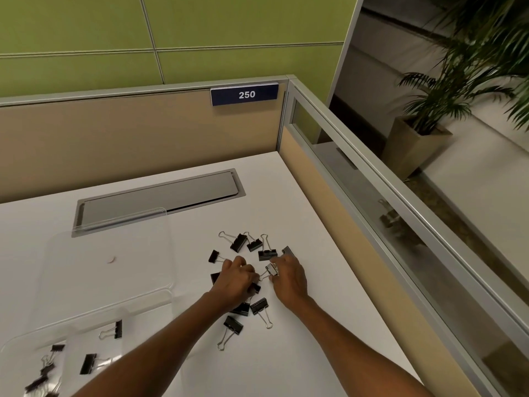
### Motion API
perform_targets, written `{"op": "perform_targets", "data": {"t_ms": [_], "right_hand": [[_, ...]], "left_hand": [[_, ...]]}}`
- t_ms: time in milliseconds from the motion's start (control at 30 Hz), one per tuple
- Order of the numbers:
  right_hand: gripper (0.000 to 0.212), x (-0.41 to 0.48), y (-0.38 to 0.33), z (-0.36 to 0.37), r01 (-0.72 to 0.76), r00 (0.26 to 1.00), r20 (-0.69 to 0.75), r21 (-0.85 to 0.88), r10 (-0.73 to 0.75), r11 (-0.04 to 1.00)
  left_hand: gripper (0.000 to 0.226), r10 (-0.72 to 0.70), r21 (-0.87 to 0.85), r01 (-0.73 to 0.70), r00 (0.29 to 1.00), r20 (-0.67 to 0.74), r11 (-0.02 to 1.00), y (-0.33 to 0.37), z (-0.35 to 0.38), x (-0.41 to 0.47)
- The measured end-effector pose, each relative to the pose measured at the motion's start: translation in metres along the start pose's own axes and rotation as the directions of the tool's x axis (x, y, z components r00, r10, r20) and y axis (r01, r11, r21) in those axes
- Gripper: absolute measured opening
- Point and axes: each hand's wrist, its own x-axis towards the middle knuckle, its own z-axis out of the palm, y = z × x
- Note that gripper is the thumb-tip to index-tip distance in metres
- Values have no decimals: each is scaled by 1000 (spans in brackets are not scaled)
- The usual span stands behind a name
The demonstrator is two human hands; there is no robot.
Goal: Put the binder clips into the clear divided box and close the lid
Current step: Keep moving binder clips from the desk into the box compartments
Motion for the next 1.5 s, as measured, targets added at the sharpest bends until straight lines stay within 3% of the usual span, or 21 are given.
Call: {"op": "perform_targets", "data": {"t_ms": [300, 600, 833, 933, 1067, 1167, 1300, 1400, 1500], "right_hand": [[27, 4, -6, 1, 66, 997, -21, -136, -70, 988], [30, 5, -13, -1, -45, 999, 12, -61, 46, 997], [37, 4, -17, -3, -181, 983, 19, 193, 180, 964], [26, 5, -22, -7, -275, 960, 54, 385, 276, 881], [21, -1, -35, -13, -367, 922, 151, 633, 356, 681], [14, -9, -49, -17, -414, 901, 254, 749, 352, 517], [5, -22, -72, -23, -485, 869, 404, 807, 285, 337], [6, -33, -92, -21, -536, 842, 480, 796, 246, 282], [4, -44, -112, -15, -540, 841, 485, 778, 240, 321]], "left_hand": [[20, -9, 120, 5, 999, 33, 993, 1, 4, 2], [13, -83, -42, 82, 996, -12, 996, 7, 0, 1], [30, -339, -299, 311, 940, -44, 902, 9, -9, -2], [27, -469, -455, 406, 883, -30, 793, 6, -16, -5], [8, -569, -706, 420, 822, 28, 571, 4, -30, -19], [5, -614, -826, 385, 787, 61, 412, 6, -46, -34], [5, -668, -895, 333, 742, 54, 297, -1, -61, -59], [5, -693, -906, 325, 719, 49, 273, -12, -66, -83], [13, -715, -912, 318, 698, 42, 258, -24, -71, -108]]}}
